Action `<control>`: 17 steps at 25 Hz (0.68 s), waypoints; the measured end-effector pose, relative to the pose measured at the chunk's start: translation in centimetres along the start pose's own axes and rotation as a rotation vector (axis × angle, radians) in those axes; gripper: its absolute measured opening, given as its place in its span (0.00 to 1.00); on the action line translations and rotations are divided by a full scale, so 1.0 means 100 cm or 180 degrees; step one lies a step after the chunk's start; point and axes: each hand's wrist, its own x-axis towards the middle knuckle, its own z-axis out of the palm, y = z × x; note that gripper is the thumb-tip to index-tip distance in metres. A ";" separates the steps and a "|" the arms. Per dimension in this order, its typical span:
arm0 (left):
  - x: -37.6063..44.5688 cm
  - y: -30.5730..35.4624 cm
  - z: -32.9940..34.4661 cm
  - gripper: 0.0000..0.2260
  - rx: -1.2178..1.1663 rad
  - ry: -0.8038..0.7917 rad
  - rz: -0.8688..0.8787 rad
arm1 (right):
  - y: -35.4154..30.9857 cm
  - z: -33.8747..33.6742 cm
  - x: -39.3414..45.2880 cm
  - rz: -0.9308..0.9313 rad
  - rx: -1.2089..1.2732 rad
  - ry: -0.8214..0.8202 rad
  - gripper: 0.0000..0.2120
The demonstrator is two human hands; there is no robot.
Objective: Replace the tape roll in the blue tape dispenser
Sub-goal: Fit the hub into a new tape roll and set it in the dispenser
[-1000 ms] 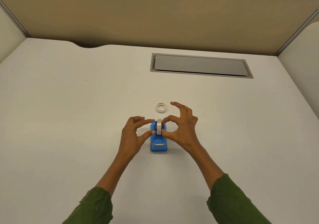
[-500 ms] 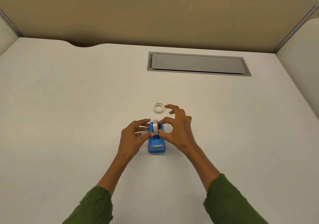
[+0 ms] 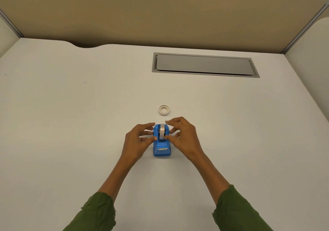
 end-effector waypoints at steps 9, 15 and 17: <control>0.003 -0.004 0.001 0.19 0.0079 -0.0076 0.0105 | 0.005 -0.006 -0.002 -0.0288 0.0118 -0.0488 0.29; 0.005 -0.005 0.001 0.23 0.0110 -0.0366 0.0224 | 0.007 0.001 0.007 -0.0324 -0.0183 -0.0648 0.26; 0.006 -0.005 0.002 0.23 0.0111 -0.0416 0.0217 | 0.006 0.002 0.009 -0.0301 -0.0108 -0.0587 0.23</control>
